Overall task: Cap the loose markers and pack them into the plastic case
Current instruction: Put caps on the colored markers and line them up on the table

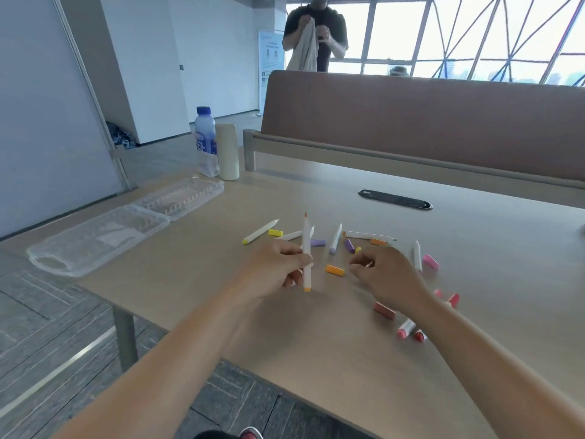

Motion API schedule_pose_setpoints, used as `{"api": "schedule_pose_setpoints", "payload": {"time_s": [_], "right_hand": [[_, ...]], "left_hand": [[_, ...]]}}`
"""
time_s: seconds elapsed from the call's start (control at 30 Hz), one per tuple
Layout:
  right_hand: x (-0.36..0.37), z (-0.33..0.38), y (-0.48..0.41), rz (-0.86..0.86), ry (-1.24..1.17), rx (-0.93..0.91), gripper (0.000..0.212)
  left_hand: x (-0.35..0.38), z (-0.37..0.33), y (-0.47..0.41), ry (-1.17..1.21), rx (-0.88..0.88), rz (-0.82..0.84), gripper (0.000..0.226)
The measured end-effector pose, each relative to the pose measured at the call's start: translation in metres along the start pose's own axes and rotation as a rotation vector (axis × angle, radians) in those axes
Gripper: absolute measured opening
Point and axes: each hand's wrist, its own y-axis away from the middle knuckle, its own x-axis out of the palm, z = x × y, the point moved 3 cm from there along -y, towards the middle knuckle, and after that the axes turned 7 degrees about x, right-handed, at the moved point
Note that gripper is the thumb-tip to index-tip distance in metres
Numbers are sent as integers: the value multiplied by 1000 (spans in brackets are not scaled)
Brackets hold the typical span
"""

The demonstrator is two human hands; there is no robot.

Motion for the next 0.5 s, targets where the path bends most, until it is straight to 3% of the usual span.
{"api": "schedule_pose_setpoints", "payload": {"time_s": [0.13,0.23,0.3,0.5], "right_hand": [[23,10,-24,72,34,-28,12],[33,15,-36,97,204,-83,17],[36,17,-38,92,304,-90,10],[32,21,-22,115,396,-103,16]], "left_hand": [[-7,3,-1,46,-2,24,16],[-11,7,-2,88,-20,16,12],[-12,9,-1,76,-22,12,13],[-11,9,6,28,22,52,10]]}}
